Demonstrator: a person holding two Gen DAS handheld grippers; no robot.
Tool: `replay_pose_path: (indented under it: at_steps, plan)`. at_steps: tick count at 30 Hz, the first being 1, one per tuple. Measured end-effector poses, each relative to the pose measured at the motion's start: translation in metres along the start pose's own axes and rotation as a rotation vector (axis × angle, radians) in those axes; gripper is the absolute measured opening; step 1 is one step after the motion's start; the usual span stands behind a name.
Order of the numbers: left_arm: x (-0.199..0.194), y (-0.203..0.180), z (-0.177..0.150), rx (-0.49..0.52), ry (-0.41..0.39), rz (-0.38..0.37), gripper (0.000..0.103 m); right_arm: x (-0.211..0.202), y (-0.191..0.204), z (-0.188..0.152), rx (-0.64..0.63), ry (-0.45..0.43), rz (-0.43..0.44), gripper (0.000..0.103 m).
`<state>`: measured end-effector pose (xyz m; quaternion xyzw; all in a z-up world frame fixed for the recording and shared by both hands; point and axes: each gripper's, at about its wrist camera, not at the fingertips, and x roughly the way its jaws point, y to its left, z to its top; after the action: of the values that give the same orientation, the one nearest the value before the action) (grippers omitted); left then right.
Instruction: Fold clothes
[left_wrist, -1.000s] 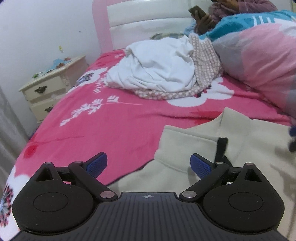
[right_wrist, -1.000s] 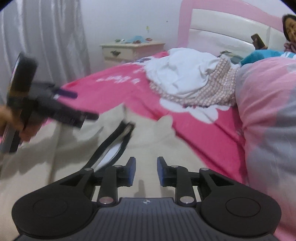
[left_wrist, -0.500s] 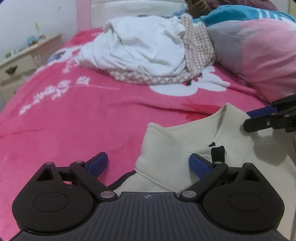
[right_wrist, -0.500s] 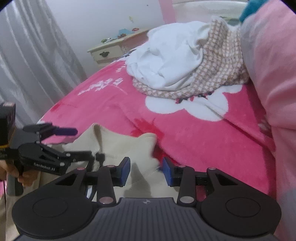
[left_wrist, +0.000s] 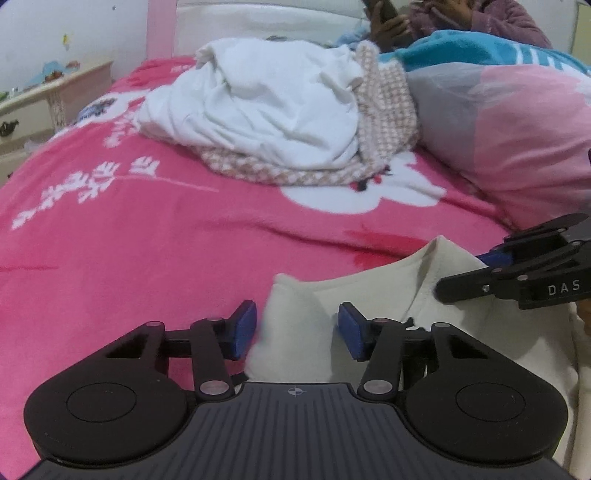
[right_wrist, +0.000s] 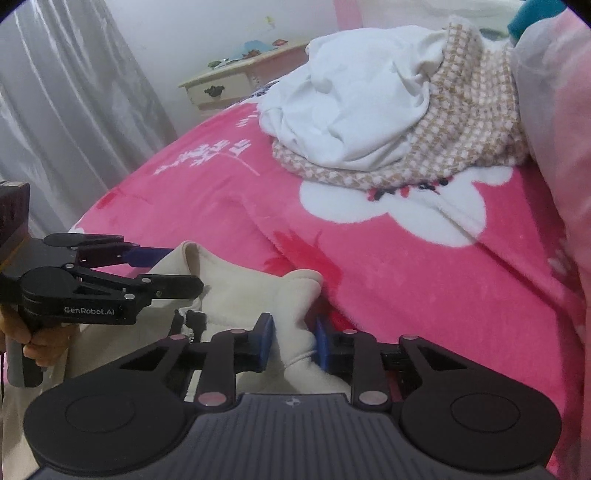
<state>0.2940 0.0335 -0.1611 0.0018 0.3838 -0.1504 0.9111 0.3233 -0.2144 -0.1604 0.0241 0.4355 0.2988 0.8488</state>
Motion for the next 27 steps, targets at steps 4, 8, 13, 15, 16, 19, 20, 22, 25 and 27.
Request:
replay_pose_path:
  at_steps: [4,8,13,15,16,19,20,22,25,27]
  plan:
    - [-0.005,-0.002,0.004,-0.027,-0.014,0.003,0.027,-0.01,0.008,0.0,-0.011,-0.024,-0.009,0.019]
    - [-0.013,0.001,0.006,-0.075,-0.026,0.005,0.017,-0.019,0.018,0.0,-0.02,-0.049,-0.025,0.017]
    - [-0.036,-0.003,0.009,-0.097,-0.07,-0.001,0.015,-0.039,0.033,0.0,-0.029,-0.088,-0.013,0.016]
    - [-0.047,-0.005,0.01,-0.104,-0.087,-0.008,0.014,-0.047,0.04,-0.001,-0.041,-0.096,-0.012,0.016]
    - [-0.052,-0.007,0.01,-0.105,-0.096,-0.011,0.014,-0.051,0.043,-0.001,-0.047,-0.1,-0.011,0.016]
    - [-0.069,-0.012,0.01,-0.102,-0.115,-0.022,0.013,-0.064,0.054,-0.004,-0.061,-0.112,-0.009,0.016]
    - [-0.075,-0.014,0.01,-0.101,-0.122,-0.026,0.013,-0.069,0.058,-0.004,-0.066,-0.117,-0.008,0.015]
    - [-0.087,-0.018,0.008,-0.097,-0.135,-0.037,0.013,-0.078,0.065,-0.006,-0.076,-0.127,-0.007,0.015]
    - [-0.106,-0.024,0.006,-0.091,-0.154,-0.055,0.013,-0.094,0.077,-0.011,-0.094,-0.143,-0.003,0.015]
    - [-0.12,-0.028,0.003,-0.088,-0.167,-0.071,0.013,-0.106,0.085,-0.014,-0.105,-0.156,0.003,0.015]
